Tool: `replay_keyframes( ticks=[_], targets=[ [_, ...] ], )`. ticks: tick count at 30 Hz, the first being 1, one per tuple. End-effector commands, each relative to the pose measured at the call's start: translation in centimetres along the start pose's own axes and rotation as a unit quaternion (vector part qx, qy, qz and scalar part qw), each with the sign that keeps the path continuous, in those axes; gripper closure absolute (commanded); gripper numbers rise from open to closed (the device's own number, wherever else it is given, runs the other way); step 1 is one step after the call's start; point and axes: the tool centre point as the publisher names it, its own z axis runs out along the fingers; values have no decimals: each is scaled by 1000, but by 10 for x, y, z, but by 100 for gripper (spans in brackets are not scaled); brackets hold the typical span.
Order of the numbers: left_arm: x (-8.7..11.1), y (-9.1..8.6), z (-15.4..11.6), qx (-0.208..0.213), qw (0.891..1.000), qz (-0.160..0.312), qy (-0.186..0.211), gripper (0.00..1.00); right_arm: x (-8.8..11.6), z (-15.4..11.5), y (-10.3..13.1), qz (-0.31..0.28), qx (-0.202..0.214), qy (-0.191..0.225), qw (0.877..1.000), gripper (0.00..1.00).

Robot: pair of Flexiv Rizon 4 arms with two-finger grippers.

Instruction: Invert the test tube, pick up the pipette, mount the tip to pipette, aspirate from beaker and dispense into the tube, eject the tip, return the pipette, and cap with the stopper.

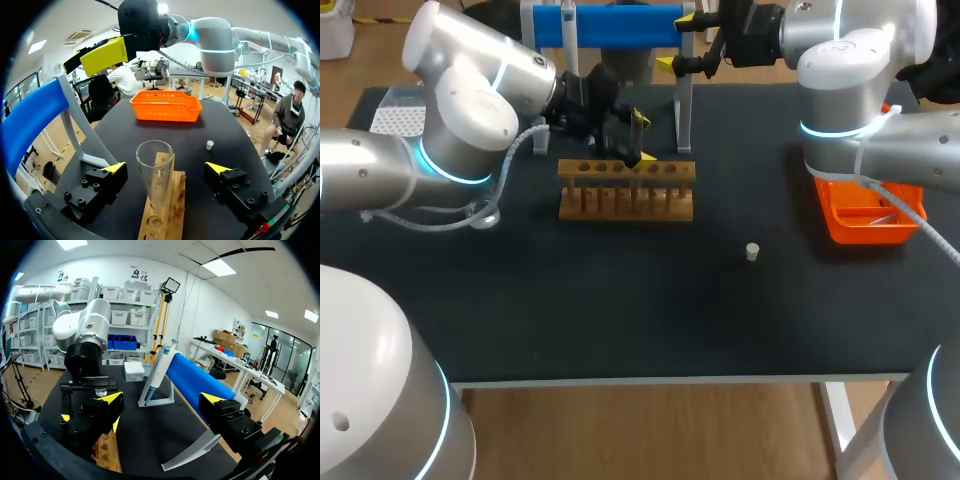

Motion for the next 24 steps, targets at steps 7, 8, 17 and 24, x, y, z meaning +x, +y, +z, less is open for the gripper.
replay_keyframes(
  ticks=[7,8,17,24],
  targets=[
    [0,1,6,-1,1000,4,8,0,-1,-1,0,0,0,1,1000,0],
    [1,1,7,-2,1000,5,9,0,-1,-1,0,0,0,1,1000,0],
    [1,2,8,-6,1000,4,9,0,-1,-1,0,0,0,1,1000,0],
    [-1,4,9,-17,1000,-3,-6,0,-1,-1,0,0,0,1,1000,0]
  ],
)
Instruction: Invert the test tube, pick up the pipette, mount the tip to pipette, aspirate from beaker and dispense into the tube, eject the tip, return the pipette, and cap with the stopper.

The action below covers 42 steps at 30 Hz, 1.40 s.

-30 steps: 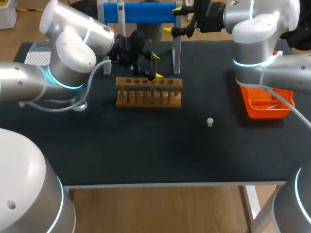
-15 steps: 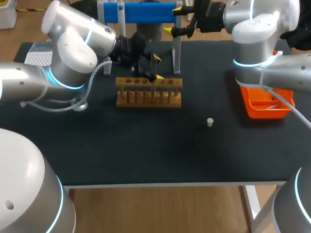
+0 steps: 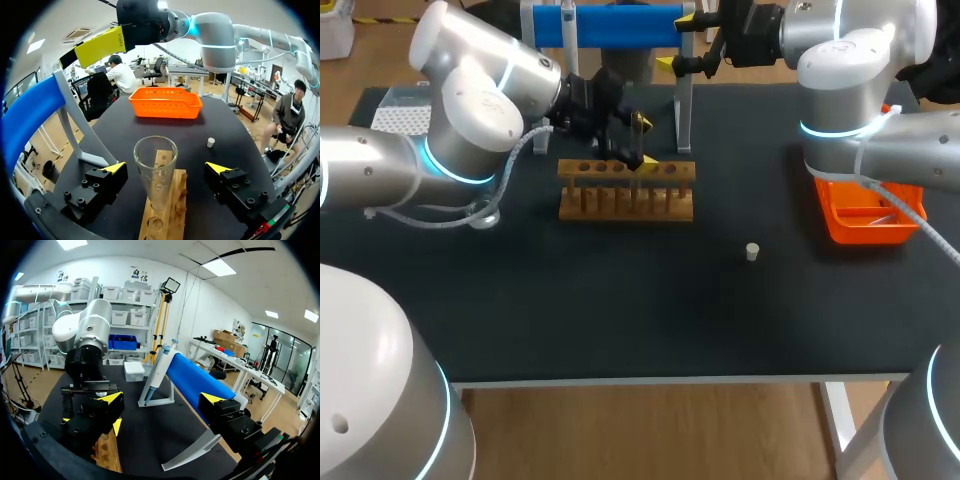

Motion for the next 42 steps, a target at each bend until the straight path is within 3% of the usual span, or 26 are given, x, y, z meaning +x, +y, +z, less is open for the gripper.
replay_keyframes(
  ticks=[1,42],
  targets=[
    [1,0,2,-4,1000,-2,-6,0,-1,-1,0,0,0,1,1000,0],
    [0,2,0,-5,1000,-9,-12,0,-1,-1,0,0,0,1,1000,0]
  ],
)
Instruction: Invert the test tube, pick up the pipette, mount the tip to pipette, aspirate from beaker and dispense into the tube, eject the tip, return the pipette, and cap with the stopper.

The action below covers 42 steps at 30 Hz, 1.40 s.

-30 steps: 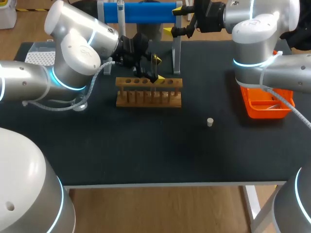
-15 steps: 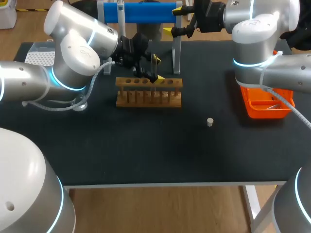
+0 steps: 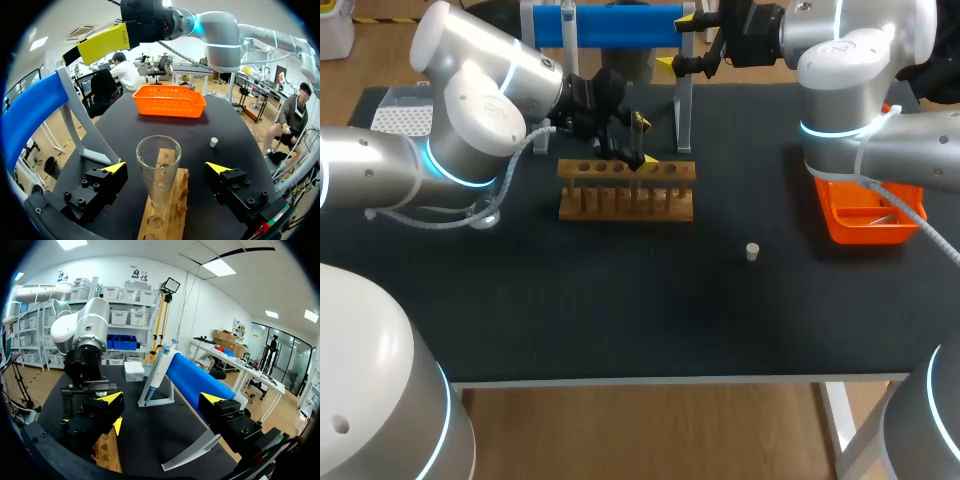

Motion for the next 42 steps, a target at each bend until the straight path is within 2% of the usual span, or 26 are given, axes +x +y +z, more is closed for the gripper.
replay_keyframes(
  ticks=[1,5,11,23,28,32,37,42],
  targets=[
    [0,1,0,1,1000,0,0,0,-1,-1,0,0,0,1,1000,0],
    [0,1,0,1,1000,0,0,0,-1,-1,0,0,0,1,1000,0],
    [0,1,0,1,1000,0,0,0,10,-39,-12,-11,9,8,1000,0],
    [0,1,0,1,1000,0,0,0,36,-166,-47,-4,19,-23,1000,0],
    [0,1,0,1,1000,0,0,0,56,-206,-60,10,18,-27,999,0],
    [0,1,0,1,1000,0,0,0,80,-226,-77,15,25,-18,999,0],
    [0,1,0,1,1000,0,0,0,105,-240,-96,24,32,-20,999,0],
    [0,1,0,1,1000,0,0,0,132,-243,-112,20,39,-17,999,0]
  ],
)
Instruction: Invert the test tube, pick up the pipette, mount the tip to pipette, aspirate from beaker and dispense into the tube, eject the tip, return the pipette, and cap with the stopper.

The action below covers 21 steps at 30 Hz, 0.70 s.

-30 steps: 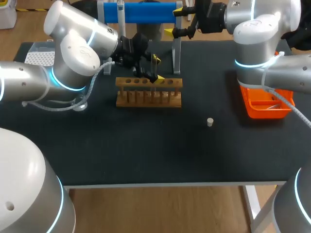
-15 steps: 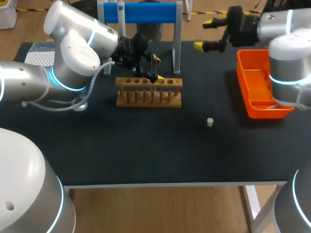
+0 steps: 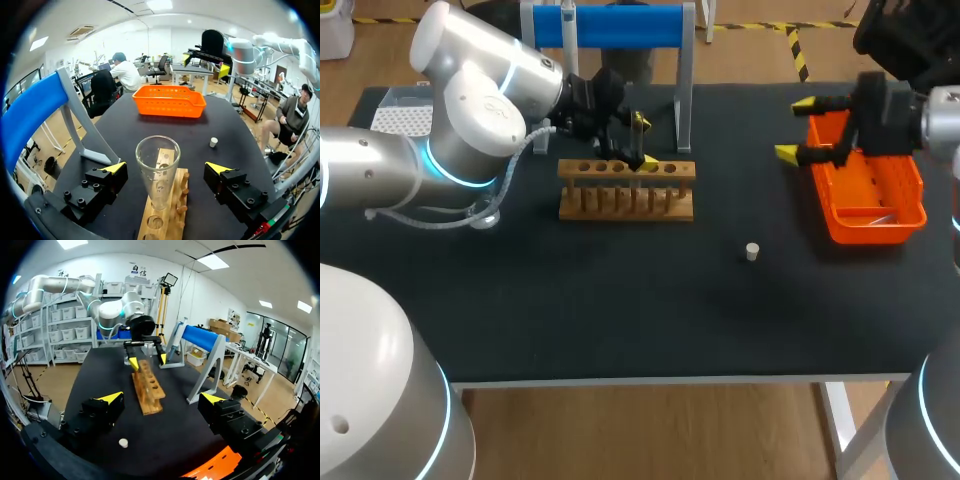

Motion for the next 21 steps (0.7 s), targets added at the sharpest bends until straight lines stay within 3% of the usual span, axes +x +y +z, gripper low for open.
replay_keyframes(
  ticks=[1,9,21],
  targets=[
    [0,1,0,1,1000,0,0,0,30,-37,-13,-4,0,-2,1000,0],
    [0,1,0,1,1000,0,0,0,59,-29,-38,20,14,-10,1000,0],
    [0,1,0,1,1000,0,0,0,87,-8,-72,63,41,-17,997,0]
  ],
)
